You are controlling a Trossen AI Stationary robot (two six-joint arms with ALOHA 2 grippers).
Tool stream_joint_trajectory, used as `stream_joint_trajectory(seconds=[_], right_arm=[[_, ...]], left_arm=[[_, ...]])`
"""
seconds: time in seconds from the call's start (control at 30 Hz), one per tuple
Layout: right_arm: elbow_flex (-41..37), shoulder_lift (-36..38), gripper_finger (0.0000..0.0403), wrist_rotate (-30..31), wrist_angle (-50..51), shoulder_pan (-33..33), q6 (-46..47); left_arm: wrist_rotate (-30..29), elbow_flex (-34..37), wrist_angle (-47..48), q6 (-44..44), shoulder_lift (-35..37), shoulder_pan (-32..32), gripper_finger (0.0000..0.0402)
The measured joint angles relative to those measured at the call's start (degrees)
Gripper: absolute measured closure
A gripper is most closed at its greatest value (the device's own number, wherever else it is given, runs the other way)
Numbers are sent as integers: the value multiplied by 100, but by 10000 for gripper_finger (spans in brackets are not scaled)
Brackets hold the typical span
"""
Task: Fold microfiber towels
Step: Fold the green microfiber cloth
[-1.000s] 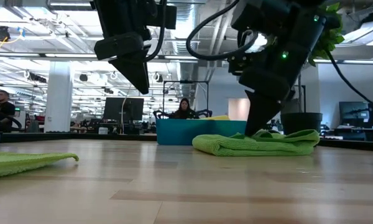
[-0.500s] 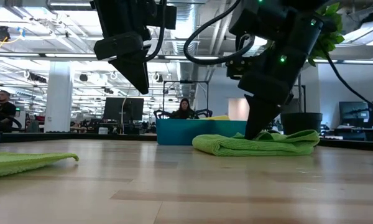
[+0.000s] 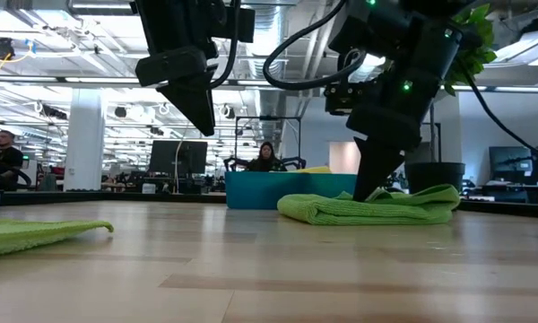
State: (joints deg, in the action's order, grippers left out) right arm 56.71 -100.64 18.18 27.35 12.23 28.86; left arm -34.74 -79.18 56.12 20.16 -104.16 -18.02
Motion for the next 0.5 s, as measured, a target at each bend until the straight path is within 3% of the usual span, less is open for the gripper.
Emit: stream_joint_trajectory(seconds=[0.5], right_arm=[[0, 894, 399, 639, 1181, -167, 285]], left_arm=[[-4, 0, -6, 0, 0, 0, 267]])
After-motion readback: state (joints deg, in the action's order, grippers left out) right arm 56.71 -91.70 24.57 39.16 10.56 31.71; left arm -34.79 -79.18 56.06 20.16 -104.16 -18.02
